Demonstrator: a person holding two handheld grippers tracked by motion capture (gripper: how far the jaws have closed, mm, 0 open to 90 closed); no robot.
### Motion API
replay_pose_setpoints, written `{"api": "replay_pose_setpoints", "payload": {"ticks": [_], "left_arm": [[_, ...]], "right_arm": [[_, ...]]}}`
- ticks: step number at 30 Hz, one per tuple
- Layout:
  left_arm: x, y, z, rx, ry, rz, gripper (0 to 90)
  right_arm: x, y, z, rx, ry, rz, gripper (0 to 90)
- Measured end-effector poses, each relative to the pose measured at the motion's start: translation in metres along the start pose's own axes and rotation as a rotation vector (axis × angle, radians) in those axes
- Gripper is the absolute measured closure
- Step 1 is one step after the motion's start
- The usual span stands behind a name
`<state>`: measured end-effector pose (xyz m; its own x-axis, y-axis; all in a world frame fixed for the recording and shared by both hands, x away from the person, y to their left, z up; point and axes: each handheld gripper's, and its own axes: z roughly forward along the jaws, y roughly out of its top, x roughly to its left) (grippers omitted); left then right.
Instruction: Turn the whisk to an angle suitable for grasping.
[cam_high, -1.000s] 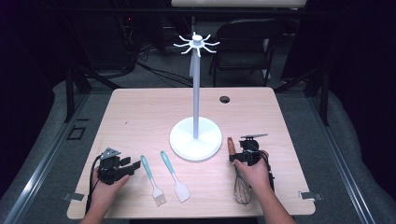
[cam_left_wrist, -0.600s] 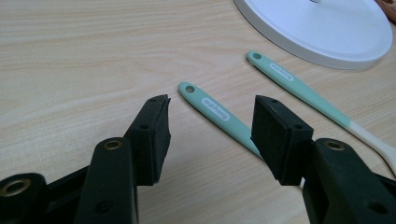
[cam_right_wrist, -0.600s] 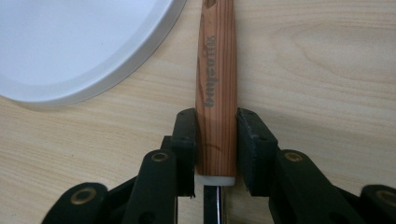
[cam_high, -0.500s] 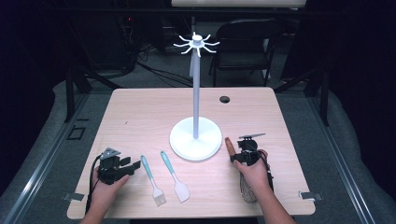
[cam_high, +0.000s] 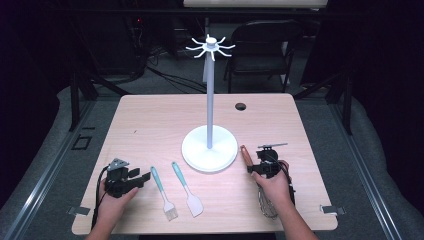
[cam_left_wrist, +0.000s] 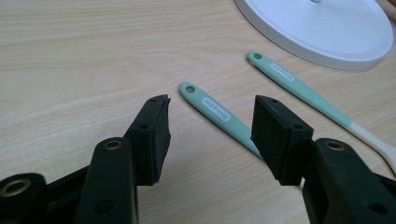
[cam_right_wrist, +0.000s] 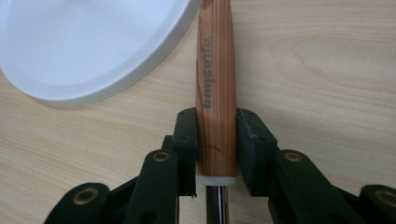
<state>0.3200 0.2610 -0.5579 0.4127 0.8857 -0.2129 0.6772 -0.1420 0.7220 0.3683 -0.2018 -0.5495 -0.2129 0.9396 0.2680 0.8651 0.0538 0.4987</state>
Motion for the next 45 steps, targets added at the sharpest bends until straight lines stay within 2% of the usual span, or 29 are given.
{"api": "replay_pose_setpoints", "payload": {"ticks": [14, 19, 22, 24, 29, 31, 33, 35, 40, 45], "left_arm": [[0.000, 0.000, 0.000, 0.007, 0.001, 0.004, 46.6], [-0.001, 0.000, -0.001, -0.012, -0.004, -0.001, 46.7], [-0.003, 0.002, -0.004, -0.026, -0.022, 0.005, 46.9], [-0.008, 0.005, -0.005, -0.050, -0.037, 0.003, 46.9], [-0.027, 0.017, -0.007, -0.092, -0.085, 0.045, 46.5], [-0.036, 0.023, -0.006, -0.106, -0.121, 0.051, 46.5], [-0.046, 0.029, -0.004, -0.114, -0.162, 0.059, 46.3], [-0.058, 0.036, -0.001, -0.121, -0.200, 0.065, 46.2], [-0.088, 0.055, 0.014, -0.128, -0.265, 0.087, 44.6], [-0.112, 0.065, 0.030, -0.132, -0.321, 0.100, 44.4]], "right_arm": [[0.001, -0.004, -0.020, -0.099, 0.066, -0.018, 70.7], [0.002, -0.007, -0.026, -0.147, 0.093, -0.054, 70.7], [0.004, -0.009, -0.030, -0.181, 0.110, -0.089, 70.7], [0.006, -0.011, -0.032, -0.205, 0.113, -0.111, 70.7], [0.013, -0.015, -0.036, -0.222, 0.138, -0.177, 70.7], [0.017, -0.017, -0.038, -0.229, 0.138, -0.229, 70.7], [0.021, -0.019, -0.038, -0.242, 0.152, -0.246, 70.7], [0.022, -0.019, -0.038, -0.245, 0.161, -0.256, 70.7], [0.028, -0.021, -0.041, -0.257, 0.189, -0.294, 70.7], [0.034, -0.023, -0.044, -0.274, 0.221, -0.333, 70.6]]}}
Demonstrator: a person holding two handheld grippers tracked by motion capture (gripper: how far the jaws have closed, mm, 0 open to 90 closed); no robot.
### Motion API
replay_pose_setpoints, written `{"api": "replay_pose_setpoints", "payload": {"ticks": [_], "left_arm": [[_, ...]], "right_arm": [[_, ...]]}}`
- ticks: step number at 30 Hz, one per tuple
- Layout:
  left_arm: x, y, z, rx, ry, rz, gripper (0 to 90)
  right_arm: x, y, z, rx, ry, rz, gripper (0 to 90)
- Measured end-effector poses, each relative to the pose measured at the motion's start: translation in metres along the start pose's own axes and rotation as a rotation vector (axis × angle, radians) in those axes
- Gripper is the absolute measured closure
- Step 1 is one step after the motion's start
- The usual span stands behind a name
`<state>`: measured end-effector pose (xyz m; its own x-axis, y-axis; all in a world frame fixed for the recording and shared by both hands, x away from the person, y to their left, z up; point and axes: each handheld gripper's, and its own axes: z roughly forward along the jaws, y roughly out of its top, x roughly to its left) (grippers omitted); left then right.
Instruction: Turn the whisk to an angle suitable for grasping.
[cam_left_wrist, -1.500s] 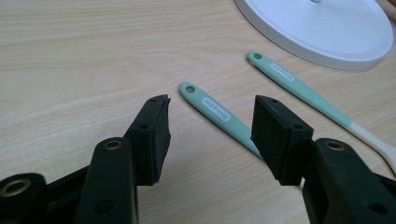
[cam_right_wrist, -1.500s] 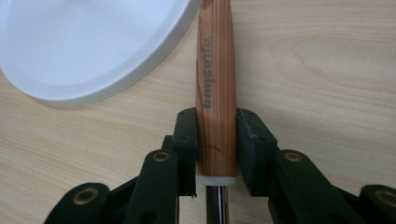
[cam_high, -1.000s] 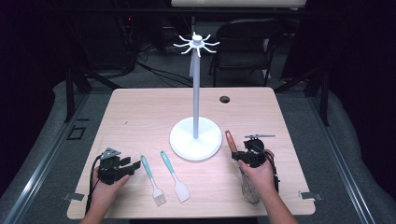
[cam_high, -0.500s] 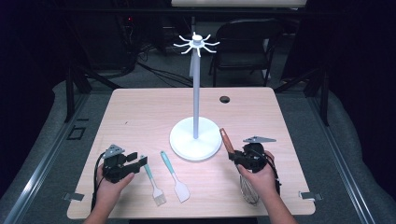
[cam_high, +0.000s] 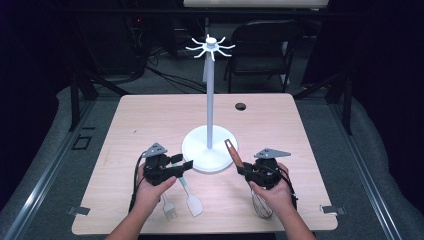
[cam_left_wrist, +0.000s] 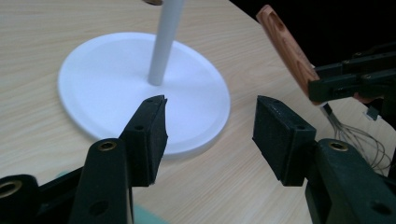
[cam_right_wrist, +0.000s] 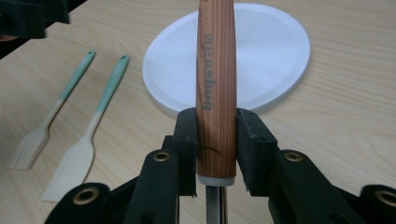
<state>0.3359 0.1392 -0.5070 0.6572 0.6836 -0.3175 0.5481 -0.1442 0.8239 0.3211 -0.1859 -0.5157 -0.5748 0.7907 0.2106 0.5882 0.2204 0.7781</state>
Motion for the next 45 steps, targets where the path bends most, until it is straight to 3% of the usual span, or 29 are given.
{"api": "replay_pose_setpoints", "payload": {"ticks": [10, 17, 31, 33, 35, 40, 45], "left_arm": [[-0.022, 0.009, 0.029, 0.012, -0.075, 0.017, 43.8], [-0.024, 0.008, 0.043, 0.026, -0.136, -0.040, 43.4], [-0.026, 0.009, 0.062, 0.025, -0.207, -0.122, 42.7], [-0.027, 0.009, 0.063, 0.029, -0.214, -0.128, 46.3], [-0.029, 0.008, 0.065, 0.033, -0.195, -0.120, 50.2], [-0.028, 0.009, 0.065, 0.026, -0.199, -0.140, 53.1], [-0.028, 0.011, 0.064, 0.021, -0.188, -0.127, 53.2]], "right_arm": [[0.018, 0.000, 0.005, -0.001, 0.049, -0.085, 70.6], [0.029, -0.001, 0.011, -0.002, 0.070, -0.134, 70.6], [0.035, -0.003, 0.014, -0.008, 0.117, -0.153, 70.6], [0.036, -0.002, 0.014, -0.006, 0.122, -0.155, 70.6], [0.036, -0.002, 0.015, -0.006, 0.120, -0.154, 70.6], [0.033, -0.003, 0.016, -0.013, 0.135, -0.134, 70.1], [0.031, -0.007, 0.016, 0.034, 0.129, -0.134, 66.1]]}}
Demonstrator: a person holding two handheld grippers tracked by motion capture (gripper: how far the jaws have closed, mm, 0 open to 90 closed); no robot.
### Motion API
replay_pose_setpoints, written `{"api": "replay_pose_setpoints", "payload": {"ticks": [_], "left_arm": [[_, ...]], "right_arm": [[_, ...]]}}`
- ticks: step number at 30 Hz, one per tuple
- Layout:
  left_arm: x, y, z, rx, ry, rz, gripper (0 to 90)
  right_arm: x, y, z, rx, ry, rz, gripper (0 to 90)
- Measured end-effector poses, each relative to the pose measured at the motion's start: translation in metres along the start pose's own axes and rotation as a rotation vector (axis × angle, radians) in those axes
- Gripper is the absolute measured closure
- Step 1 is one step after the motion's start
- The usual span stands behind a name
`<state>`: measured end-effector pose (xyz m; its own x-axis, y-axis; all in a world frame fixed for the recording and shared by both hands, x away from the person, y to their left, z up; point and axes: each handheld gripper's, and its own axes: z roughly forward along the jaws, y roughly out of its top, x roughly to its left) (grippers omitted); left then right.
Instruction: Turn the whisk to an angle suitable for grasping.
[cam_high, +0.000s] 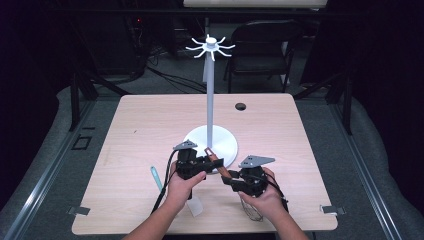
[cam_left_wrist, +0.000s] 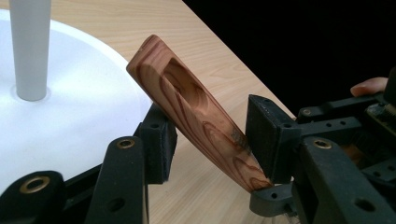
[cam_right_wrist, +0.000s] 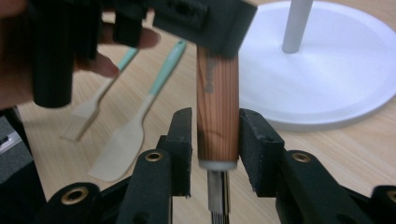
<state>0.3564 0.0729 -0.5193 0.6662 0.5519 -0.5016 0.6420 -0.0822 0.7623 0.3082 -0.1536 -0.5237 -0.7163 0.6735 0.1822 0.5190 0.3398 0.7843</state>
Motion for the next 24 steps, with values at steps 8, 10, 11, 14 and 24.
{"api": "replay_pose_setpoints", "payload": {"ticks": [8, 10, 11, 14, 24], "left_arm": [[-0.002, 0.001, -0.003, -0.005, 0.005, 0.011, 53.1], [-0.003, 0.001, -0.003, -0.009, 0.001, 0.006, 50.1], [-0.003, 0.000, -0.003, -0.013, -0.007, 0.000, 50.1], [-0.005, -0.002, -0.002, -0.016, -0.021, -0.013, 49.3], [-0.013, -0.007, 0.001, -0.005, -0.045, -0.023, 56.1]], "right_arm": [[0.003, -0.003, 0.000, 0.021, -0.006, -0.019, 71.1], [0.003, -0.003, 0.000, 0.018, -0.009, -0.023, 71.4], [0.003, -0.003, 0.000, 0.018, -0.009, -0.023, 71.4], [0.004, -0.002, 0.000, 0.005, -0.013, -0.021, 71.4], [0.004, 0.002, 0.000, -0.039, -0.019, 0.004, 71.4]]}}
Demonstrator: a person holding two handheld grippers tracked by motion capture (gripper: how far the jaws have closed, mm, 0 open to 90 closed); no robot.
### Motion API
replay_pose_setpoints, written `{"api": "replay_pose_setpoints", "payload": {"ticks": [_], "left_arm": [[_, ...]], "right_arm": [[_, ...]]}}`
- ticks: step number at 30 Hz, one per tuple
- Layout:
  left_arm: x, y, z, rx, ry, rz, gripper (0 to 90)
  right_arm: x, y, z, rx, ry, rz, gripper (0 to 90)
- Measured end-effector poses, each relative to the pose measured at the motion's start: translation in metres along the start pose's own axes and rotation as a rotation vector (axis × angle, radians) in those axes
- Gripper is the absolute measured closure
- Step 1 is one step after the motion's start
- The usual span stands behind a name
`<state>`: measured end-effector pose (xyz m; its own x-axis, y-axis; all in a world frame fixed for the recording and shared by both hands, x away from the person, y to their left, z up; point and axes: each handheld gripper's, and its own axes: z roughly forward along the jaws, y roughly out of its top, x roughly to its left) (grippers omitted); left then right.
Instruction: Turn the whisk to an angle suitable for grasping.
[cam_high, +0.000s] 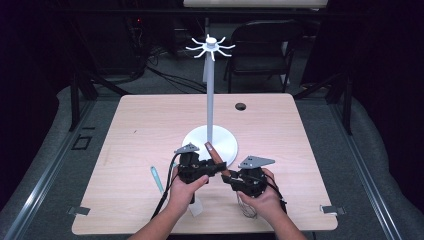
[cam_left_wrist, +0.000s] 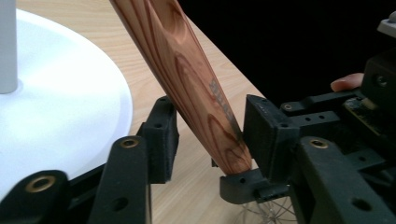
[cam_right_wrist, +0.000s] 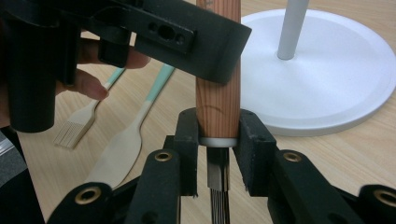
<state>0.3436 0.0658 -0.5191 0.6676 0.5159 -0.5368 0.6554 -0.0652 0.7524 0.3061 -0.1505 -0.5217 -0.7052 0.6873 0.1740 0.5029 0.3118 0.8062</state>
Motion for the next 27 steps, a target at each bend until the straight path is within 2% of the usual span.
{"api": "replay_pose_setpoints", "payload": {"ticks": [15, 19, 23, 27], "left_arm": [[-0.001, -0.001, 0.005, -0.004, 0.000, -0.021, 60.5], [0.002, 0.000, 0.005, 0.000, -0.003, -0.045, 60.8], [0.003, 0.005, 0.001, -0.017, -0.007, -0.066, 62.6], [0.005, 0.010, -0.005, -0.030, 0.000, -0.064, 64.3]], "right_arm": [[0.001, 0.001, 0.001, -0.022, -0.007, 0.006, 71.1], [0.000, 0.001, -0.001, -0.030, -0.012, -0.008, 63.1], [-0.003, 0.003, -0.012, -0.031, 0.017, -0.013, 59.9], [-0.010, 0.004, -0.027, -0.050, 0.021, 0.020, 60.0]]}}
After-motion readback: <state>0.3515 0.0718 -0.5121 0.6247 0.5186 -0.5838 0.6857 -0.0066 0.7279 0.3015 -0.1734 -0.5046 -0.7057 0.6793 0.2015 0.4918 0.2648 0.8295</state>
